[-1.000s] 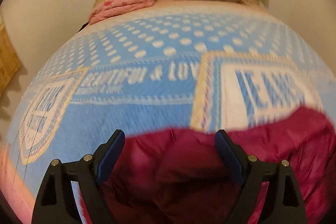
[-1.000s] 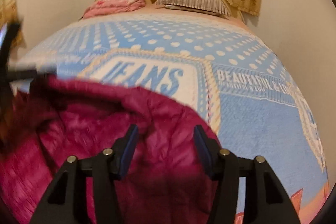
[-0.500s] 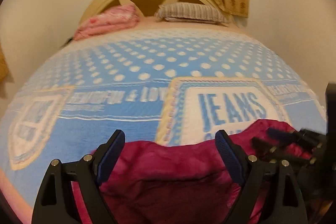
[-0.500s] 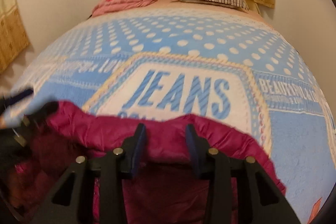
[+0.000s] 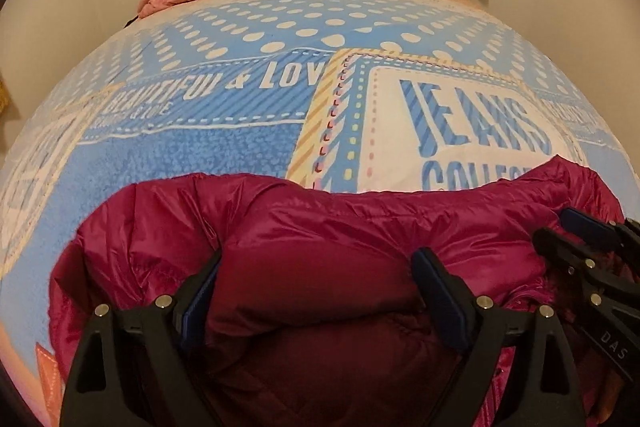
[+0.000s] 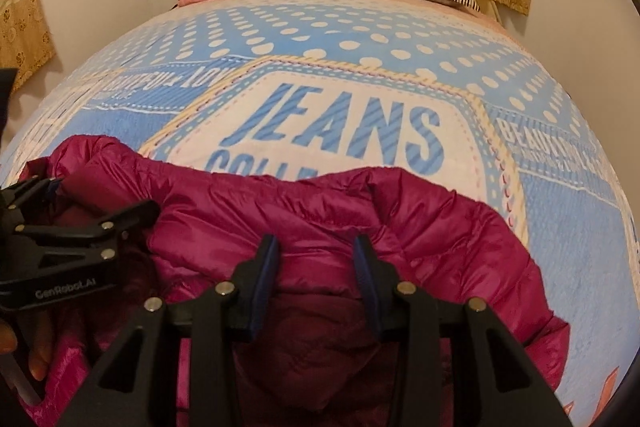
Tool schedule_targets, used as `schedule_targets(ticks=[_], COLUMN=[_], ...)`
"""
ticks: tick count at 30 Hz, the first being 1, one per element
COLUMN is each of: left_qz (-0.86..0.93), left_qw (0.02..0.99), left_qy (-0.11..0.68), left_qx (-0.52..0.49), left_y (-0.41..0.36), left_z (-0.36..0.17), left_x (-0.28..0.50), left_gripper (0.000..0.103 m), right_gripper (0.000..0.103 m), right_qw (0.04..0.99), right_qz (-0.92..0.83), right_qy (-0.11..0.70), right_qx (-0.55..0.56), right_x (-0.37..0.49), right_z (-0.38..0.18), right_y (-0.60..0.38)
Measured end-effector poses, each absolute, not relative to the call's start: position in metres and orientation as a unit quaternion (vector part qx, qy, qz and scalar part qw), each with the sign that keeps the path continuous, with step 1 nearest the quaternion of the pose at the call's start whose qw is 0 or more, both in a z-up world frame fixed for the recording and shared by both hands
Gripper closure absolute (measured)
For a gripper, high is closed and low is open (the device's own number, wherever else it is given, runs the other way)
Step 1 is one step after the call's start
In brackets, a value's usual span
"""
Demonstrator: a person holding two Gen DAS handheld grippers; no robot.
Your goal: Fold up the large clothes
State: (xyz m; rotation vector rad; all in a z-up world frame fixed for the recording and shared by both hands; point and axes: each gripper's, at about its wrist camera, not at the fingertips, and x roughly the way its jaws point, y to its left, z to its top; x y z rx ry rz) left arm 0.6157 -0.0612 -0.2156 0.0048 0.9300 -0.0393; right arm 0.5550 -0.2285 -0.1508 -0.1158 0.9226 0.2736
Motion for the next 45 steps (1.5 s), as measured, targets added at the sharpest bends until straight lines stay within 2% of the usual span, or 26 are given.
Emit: schedule_targets(ticks=[45], left_qz=[0.014], left_qw=[0.892], left_qy=[0.449], left_qx=[0.038], left_y=[-0.071], left_z=[-0.226], left_x=[0.622], left_gripper=[0.001], right_gripper=[0.060], right_qw=[0.891], right_qz=[0.100], right_qy=[0.434], right_qx=[-0.093], right_x=[0.556], right_z=[-0.165], right_y=[-0.217])
